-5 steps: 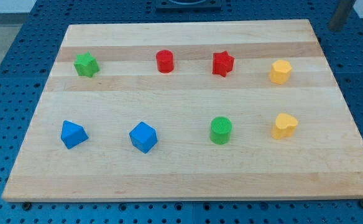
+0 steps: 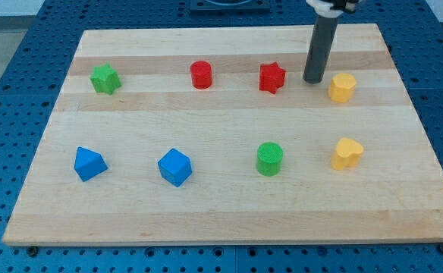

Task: Push the red star into the red circle

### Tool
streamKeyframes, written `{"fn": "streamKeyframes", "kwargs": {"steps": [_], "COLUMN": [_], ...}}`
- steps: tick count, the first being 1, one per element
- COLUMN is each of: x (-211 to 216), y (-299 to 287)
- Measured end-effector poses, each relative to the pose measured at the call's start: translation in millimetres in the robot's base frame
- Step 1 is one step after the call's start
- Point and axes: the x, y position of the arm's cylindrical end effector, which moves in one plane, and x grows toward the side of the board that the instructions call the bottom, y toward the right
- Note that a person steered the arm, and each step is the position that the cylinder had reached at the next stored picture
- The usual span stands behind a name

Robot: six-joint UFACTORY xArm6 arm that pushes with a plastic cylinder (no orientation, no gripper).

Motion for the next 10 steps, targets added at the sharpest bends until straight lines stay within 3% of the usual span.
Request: {"fn": "streamKeyframes", "kwargs": {"steps": [2, 3, 4, 8, 10], "x": [15, 31, 49, -7, -11], "y": [-94, -102, -64, -47, -109]}}
